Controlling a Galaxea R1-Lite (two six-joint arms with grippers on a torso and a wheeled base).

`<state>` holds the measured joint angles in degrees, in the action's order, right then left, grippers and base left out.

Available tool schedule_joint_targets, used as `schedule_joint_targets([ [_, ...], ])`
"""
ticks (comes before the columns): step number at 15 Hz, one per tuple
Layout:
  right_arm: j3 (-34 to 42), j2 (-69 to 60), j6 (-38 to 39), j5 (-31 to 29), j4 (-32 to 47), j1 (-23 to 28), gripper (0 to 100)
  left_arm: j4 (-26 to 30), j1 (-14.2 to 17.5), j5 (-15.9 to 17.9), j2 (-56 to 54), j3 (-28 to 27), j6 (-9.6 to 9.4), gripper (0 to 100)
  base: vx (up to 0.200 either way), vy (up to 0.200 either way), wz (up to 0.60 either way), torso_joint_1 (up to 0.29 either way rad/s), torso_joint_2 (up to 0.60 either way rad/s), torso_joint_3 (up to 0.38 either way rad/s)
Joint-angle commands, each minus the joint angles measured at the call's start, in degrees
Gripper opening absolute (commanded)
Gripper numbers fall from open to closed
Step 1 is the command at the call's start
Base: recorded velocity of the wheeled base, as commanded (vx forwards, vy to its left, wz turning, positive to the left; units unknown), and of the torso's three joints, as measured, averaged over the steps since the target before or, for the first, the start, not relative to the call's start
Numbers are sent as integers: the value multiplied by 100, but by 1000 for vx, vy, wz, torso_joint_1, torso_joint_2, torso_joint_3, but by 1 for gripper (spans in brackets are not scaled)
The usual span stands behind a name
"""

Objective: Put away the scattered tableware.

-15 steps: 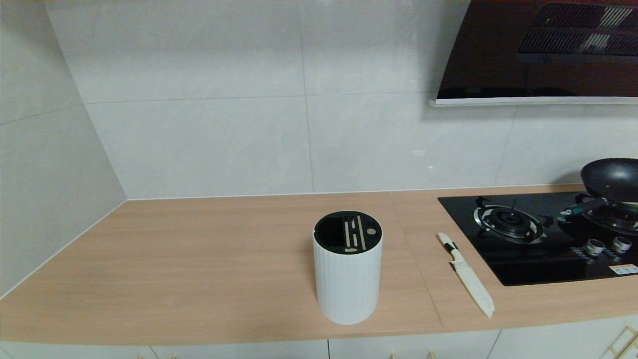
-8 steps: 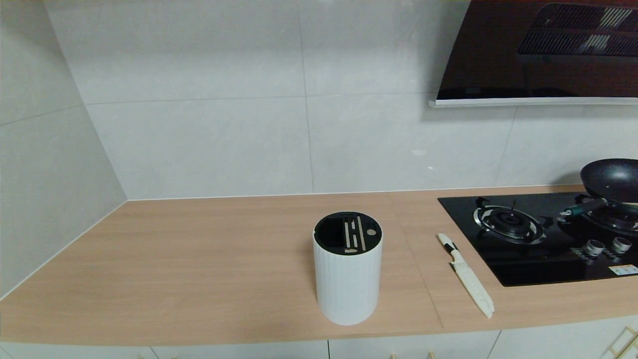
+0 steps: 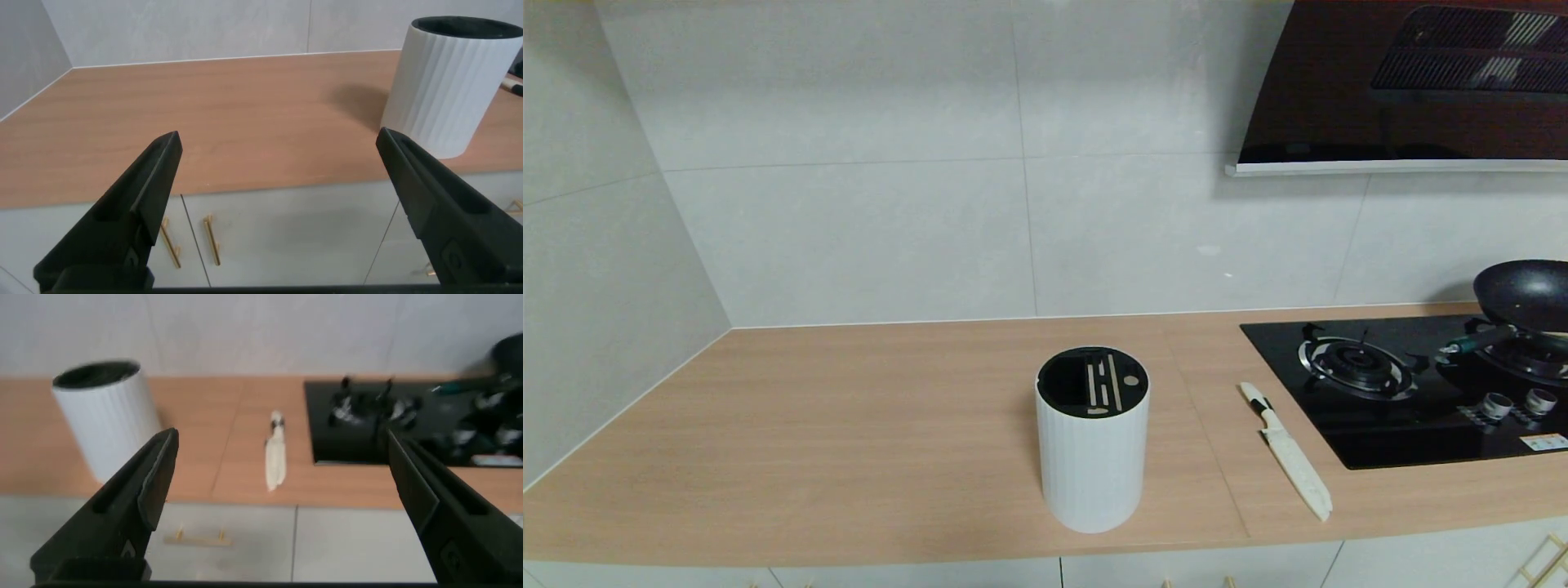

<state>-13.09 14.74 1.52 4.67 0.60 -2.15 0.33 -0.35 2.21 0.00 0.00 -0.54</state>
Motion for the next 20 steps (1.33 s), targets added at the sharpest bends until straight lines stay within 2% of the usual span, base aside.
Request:
schedule_joint_targets([
  [1,-809,2455,6,104,-60,-190,100,2,0,-1,0,0,1,100,0,0,0,0,0,0],
  [3,-1582,3914,6,87,-69,-409,100,2,0,-1,0,0,1,100,0,0,0,0,0,0],
  [5,-2075,4784,6,69,-60,-585,100,2,0,-1,0,0,1,100,0,0,0,0,0,0],
  [9,-2936,6480,6,78,-236,-594,100,2,0,-1,0,0,1,100,0,0,0,0,0,0],
  [15,-3560,8634,-21,34,-1308,-515,100,2,0,-1,0,0,1,100,0,0,0,0,0,0],
  [20,-3674,10198,-56,25,-2345,-524,100,2,0,-1,0,0,1,100,0,0,0,0,0,0],
])
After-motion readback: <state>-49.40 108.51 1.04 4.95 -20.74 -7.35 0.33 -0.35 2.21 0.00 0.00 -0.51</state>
